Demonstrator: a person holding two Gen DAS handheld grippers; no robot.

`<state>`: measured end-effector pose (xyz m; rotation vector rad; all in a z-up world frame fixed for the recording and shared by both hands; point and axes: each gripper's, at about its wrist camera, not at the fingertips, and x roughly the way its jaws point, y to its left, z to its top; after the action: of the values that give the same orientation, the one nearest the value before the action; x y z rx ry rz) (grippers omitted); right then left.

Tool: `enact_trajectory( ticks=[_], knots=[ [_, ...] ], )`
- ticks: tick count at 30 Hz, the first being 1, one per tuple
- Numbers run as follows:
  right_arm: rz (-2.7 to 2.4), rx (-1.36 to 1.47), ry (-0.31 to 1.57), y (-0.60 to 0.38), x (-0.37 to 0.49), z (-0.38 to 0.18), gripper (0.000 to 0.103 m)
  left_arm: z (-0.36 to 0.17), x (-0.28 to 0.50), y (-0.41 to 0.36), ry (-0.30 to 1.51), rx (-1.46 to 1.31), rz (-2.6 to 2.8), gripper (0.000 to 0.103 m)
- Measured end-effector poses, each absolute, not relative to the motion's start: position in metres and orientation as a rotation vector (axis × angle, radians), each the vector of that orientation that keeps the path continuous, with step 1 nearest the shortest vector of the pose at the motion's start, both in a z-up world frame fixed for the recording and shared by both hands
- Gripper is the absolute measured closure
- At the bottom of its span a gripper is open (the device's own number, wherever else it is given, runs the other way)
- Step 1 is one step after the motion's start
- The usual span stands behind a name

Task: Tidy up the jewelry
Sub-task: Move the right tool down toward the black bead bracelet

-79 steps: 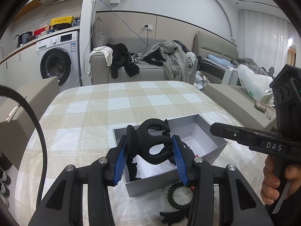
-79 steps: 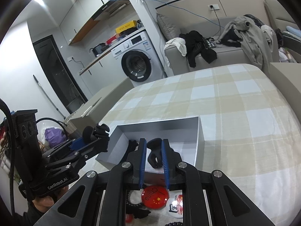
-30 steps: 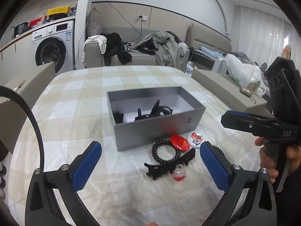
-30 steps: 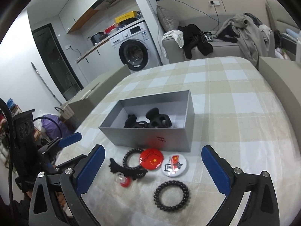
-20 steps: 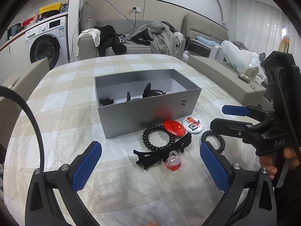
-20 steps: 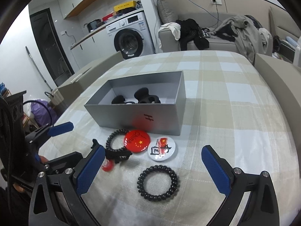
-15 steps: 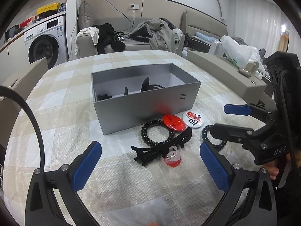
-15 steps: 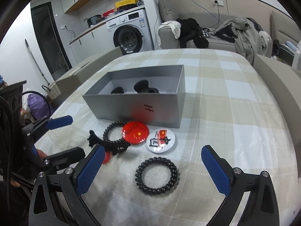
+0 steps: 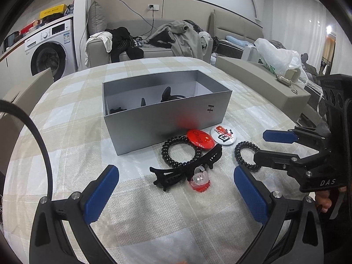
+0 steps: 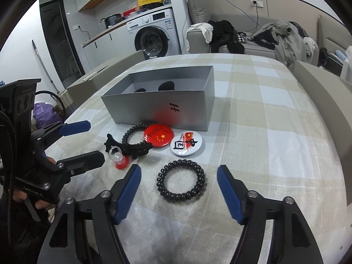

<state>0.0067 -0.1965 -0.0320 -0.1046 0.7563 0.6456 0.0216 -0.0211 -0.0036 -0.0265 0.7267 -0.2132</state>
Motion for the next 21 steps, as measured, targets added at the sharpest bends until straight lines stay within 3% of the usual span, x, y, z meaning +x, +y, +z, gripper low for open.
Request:
enact_trajectory(
  ticks=[5, 21],
  knots=[
    [0.611, -0.098, 0.783, -0.1999, 0.013, -0.0359, 0.063, -0.0041, 0.0226, -0.02, 0.731, -0.035, -0.214, 0.001],
    [0.568, -0.144, 0.789, -0.1967, 0.0148, -0.0416, 0.081, -0.0045, 0.0238, -0.0195, 0.739, -0.046, -0.219, 0.001]
  ],
)
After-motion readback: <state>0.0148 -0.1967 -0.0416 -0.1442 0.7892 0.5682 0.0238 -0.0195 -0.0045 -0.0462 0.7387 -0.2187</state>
